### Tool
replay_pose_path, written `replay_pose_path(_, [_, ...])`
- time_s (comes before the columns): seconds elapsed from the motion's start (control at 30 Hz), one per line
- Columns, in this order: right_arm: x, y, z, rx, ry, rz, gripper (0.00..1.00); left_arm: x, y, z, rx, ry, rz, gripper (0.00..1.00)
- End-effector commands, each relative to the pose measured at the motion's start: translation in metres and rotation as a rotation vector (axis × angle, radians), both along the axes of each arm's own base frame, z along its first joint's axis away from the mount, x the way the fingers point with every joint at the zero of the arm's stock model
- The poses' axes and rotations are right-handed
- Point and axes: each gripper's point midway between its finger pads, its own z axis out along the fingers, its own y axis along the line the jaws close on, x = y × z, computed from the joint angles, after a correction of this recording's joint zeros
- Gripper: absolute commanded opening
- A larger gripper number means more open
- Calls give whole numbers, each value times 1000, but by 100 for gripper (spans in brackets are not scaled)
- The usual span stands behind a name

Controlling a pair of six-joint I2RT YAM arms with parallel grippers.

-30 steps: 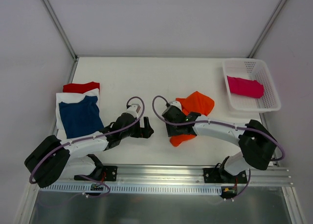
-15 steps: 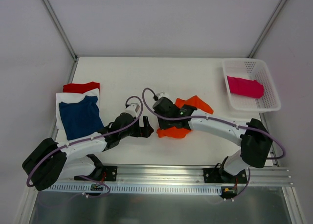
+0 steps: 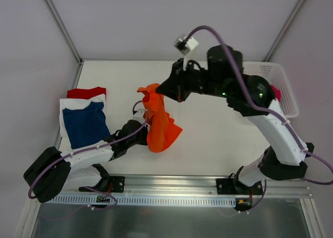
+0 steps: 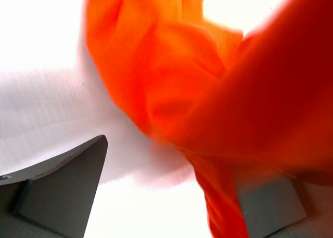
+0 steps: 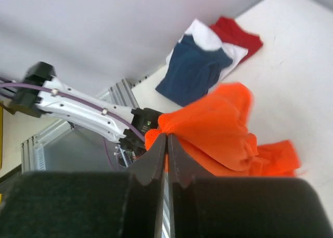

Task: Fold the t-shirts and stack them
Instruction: Flatten the tshirt out

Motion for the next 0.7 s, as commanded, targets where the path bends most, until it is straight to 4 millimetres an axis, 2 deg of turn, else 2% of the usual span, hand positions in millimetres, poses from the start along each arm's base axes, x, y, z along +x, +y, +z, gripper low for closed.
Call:
replay_pose_path(0.0, [-29, -56, 51, 83, -62, 59, 4, -2, 1, -1, -3, 5, 14, 99])
replay_pose_path(0.03, [-27, -67, 52, 89, -69, 30, 5, -2, 0, 0, -9, 7, 13, 99])
replay_pose_path(0.07, [-20, -77, 39, 59, -56, -16, 5, -2, -1, 1, -11, 6, 12, 99])
replay_pose_path(0.1, [-21, -102, 44, 71, -94, -94, 5, -2, -1, 1, -14, 7, 11, 99])
replay_pose_path(0.13, [-11, -109, 16, 3, -68, -151, 6, -2, -2, 1, -14, 7, 10, 99])
replay_pose_path(0.17, [-7, -120, 5, -21, -66, -198, 6, -2, -2, 1, -14, 7, 8, 99])
replay_pose_path(0.2, [-4, -148, 3, -25, -96, -313, 6, -2, -2, 1, -12, 7, 7, 99])
replay_pose_path(0.23, [1, -161, -9, -56, -94, -376, 6, -2, -2, 1, -14, 7, 8, 99])
replay_pose_path(0.27, [5, -167, -41, -127, -63, -410, 6, -2, -1, 1, -14, 7, 9, 99])
replay_pose_path(0.3, [5, -189, -45, -122, -61, -503, 7, -2, -2, 0, -12, 8, 6, 99])
replay_pose_path(0.33, [6, -198, -56, -147, -46, -545, 7, -3, -1, -1, -9, 11, 6, 99])
replay_pose_path(0.37, [9, -209, -80, -204, -16, -606, 7, -2, -2, 0, -11, 10, 8, 99])
replay_pose_path(0.43, [7, -230, -97, -237, 7, -692, 7, -2, -2, -2, -6, 18, 7, 99])
replay_pose_path(0.5, [6, -249, -129, -313, 52, -792, 7, -2, -4, -1, -12, 22, 5, 99])
replay_pose_path(0.53, [3, -258, -136, -322, 63, -823, 7, -2, -5, -2, -12, 26, 5, 99])
replay_pose_path(0.57, [0, -264, -147, -341, 78, -841, 7, -2, -5, -2, -10, 29, 4, 99])
replay_pose_path(0.6, [-2, -269, -165, -368, 108, -879, 7, -2, -5, -3, -8, 31, 4, 99])
replay_pose_path(0.67, [-9, -282, -181, -383, 133, -921, 8, -1, -5, -4, -6, 33, 4, 99])
